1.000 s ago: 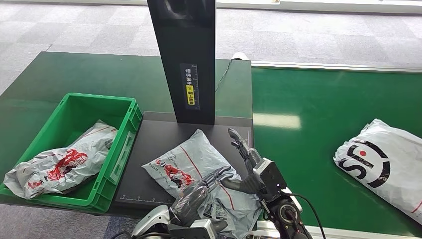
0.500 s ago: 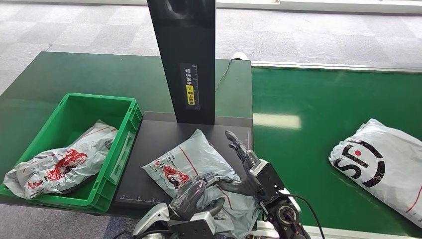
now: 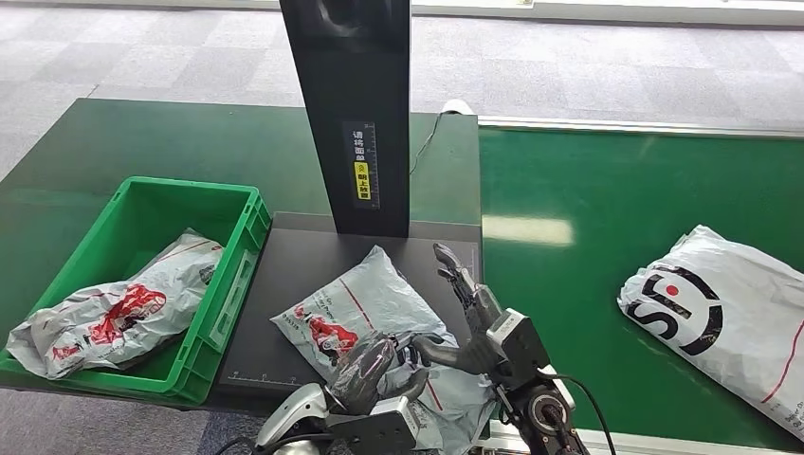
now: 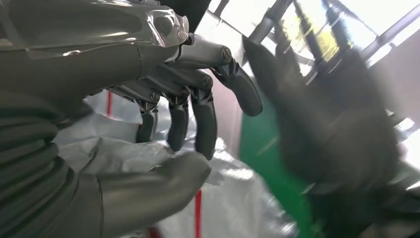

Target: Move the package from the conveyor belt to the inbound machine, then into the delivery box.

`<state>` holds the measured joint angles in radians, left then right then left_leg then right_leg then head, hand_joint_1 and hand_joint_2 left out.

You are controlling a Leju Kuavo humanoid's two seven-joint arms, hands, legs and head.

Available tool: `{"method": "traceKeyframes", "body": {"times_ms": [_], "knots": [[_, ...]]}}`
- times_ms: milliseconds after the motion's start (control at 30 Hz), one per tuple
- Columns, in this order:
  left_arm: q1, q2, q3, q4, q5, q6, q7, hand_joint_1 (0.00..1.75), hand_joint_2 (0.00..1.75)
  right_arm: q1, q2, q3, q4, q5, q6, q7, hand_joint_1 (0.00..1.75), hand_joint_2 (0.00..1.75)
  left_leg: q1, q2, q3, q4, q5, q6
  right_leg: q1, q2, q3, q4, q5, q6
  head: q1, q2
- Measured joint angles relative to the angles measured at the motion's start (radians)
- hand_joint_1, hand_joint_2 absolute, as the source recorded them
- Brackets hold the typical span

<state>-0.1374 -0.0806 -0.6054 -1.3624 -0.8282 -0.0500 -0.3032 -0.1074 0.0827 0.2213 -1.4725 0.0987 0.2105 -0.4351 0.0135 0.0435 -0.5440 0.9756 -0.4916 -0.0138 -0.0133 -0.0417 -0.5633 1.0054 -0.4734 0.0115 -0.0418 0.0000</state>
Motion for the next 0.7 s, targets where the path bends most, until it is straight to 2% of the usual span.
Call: {"method": "traceKeyframes", "body": {"times_ms": [33, 133, 167, 700], "knots": [[0.004, 0.001, 0.000, 0.003, -0.002, -0.001, 0.002, 0.25, 1.75, -0.003, 0.003, -0.002, -0.008, -0.003, 0.000, -0.004, 0.00, 1.75, 0.000, 0.000, 0.000, 0.000, 0.000, 0.000, 0.000, 0.000, 0.000, 0.000, 0.000, 0.000, 0.000, 0.000], [0.014, 0.002, 0.000, 0.008, -0.007, -0.002, 0.005, 1.41, 1.75, -0.008, 0.010, -0.007, -0.026, -0.007, -0.001, -0.012, 0.00, 1.75, 0.000, 0.000, 0.000, 0.000, 0.000, 0.000, 0.000, 0.000, 0.000, 0.000, 0.000, 0.000, 0.000, 0.000], [0.015, 0.002, 0.000, 0.008, -0.010, -0.002, 0.006, 1.73, 1.75, -0.008, 0.011, -0.007, -0.030, -0.009, -0.001, -0.014, 0.00, 1.75, 0.000, 0.000, 0.000, 0.000, 0.000, 0.000, 0.000, 0.000, 0.000, 0.000, 0.000, 0.000, 0.000, 0.000], [0.032, 0.003, 0.000, 0.011, -0.013, -0.012, 0.008, 1.75, 1.75, -0.008, 0.024, -0.024, -0.055, -0.024, -0.010, -0.026, 0.00, 1.75, 0.000, 0.000, 0.000, 0.000, 0.000, 0.000, 0.000, 0.000, 0.000, 0.000, 0.000, 0.000, 0.000, 0.000]]}}
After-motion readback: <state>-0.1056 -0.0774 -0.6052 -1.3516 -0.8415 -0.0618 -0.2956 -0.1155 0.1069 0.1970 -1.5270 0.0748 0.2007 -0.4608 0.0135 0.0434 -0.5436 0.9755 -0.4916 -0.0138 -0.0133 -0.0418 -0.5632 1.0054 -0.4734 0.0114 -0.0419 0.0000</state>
